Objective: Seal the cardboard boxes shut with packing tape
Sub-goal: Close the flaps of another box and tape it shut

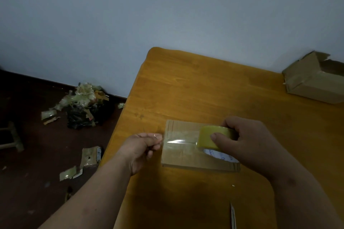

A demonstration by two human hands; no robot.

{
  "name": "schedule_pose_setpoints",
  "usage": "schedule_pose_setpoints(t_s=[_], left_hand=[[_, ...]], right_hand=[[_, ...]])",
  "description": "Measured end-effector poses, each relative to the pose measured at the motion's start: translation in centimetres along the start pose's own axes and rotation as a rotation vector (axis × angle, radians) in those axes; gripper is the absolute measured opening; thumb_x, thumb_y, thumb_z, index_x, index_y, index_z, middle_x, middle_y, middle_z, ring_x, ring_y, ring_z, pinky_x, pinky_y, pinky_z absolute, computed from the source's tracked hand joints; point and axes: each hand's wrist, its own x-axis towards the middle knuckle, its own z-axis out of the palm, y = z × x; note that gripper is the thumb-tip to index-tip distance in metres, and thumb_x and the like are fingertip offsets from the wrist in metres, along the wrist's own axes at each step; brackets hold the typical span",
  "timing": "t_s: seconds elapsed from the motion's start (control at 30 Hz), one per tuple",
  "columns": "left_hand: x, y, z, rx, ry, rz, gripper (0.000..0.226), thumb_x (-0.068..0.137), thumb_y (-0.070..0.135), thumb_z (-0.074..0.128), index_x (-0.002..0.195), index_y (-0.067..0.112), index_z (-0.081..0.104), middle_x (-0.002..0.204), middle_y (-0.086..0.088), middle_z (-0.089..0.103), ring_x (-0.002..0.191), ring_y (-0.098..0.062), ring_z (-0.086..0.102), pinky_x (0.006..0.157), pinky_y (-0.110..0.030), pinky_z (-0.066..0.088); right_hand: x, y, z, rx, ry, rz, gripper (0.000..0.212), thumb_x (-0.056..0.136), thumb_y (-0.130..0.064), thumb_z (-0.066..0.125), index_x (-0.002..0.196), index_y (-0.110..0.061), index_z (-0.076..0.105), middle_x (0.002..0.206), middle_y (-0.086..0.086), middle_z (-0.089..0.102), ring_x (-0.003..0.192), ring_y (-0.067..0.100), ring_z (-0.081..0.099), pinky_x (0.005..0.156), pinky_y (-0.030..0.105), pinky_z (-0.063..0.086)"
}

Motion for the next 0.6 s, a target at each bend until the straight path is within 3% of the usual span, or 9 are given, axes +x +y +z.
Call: schedule_pose_setpoints(t_s=[0.17,0.27,0.3,0.4,0.47,0.53,0.6], left_hand=[[0.0,-0.6,0.1,-0.01,-0.008,0.012,0.038,0.079,0.01,0.075,0.115,0.011,0.064,0.085,-0.003,0.074,0.062,-0.008,0.063,0.043,-0.017,0.044],[0.4,-0.8,-0.3,0.18,0.044,0.053,0.048,0.077,0.027,0.08,0.12,0.03,0.06,0.107,0.0,0.07,0.094,-0.016,0.062,0.068,-0.029,0.044],[0.4,-0.8,-0.5,0.196,0.044,0.039,0.049,0.075,0.031,0.08,0.12,0.033,0.059,0.106,0.002,0.069,0.096,-0.017,0.06,0.074,-0.032,0.042],[0.2,-2.1,-0.9,0.13,-0.016,-0.057,0.039,0.081,0.029,0.072,0.119,0.02,0.065,0.077,0.003,0.068,0.063,-0.011,0.054,0.058,-0.027,0.036],[0.1,-3.3,-1.0,0.116,0.0,-0.123,0.036,0.085,0.021,0.07,0.12,0.016,0.064,0.084,-0.004,0.07,0.061,-0.014,0.056,0.052,-0.026,0.039],[0.1,-4.2,-1.0,0.141,0.115,-0.024,0.037,0.091,0.016,0.065,0.127,0.021,0.058,0.112,-0.009,0.068,0.083,-0.019,0.062,0.06,-0.032,0.049],[-0.6,-4.1,-0.5,0.263,0.364,0.245,0.043,0.099,0.026,0.053,0.141,0.03,0.044,0.139,-0.006,0.052,0.115,-0.021,0.055,0.089,-0.042,0.051]], right_hand=[[0.2,0.4,0.1,0.032,0.005,0.02,0.027,0.077,-0.047,0.062,0.07,-0.022,0.061,0.061,-0.005,0.056,0.055,0.003,0.05,0.053,0.028,0.038],[0.4,0.7,0.1,0.058,-0.003,0.015,0.025,0.078,-0.046,0.063,0.07,-0.023,0.061,0.062,-0.004,0.057,0.054,0.002,0.051,0.052,0.027,0.038],[0.4,0.7,0.1,0.06,-0.005,0.013,0.024,0.079,-0.045,0.064,0.071,-0.023,0.062,0.062,-0.004,0.058,0.054,0.002,0.051,0.052,0.026,0.038],[0.6,0.8,0.1,0.068,-0.009,0.021,0.024,0.079,-0.045,0.066,0.072,-0.022,0.063,0.062,-0.005,0.057,0.054,0.002,0.05,0.051,0.025,0.038],[0.6,0.9,0.1,0.081,-0.008,0.024,0.025,0.078,-0.045,0.066,0.072,-0.021,0.063,0.062,-0.006,0.057,0.054,0.001,0.05,0.051,0.024,0.037],[0.7,1.1,0.0,0.085,-0.013,0.019,0.025,0.079,-0.044,0.066,0.072,-0.02,0.063,0.062,-0.005,0.056,0.053,0.002,0.048,0.052,0.024,0.037],[0.8,1.2,0.1,0.085,-0.021,0.002,0.026,0.081,-0.043,0.067,0.074,-0.018,0.063,0.063,-0.004,0.056,0.052,0.003,0.046,0.053,0.026,0.037]])
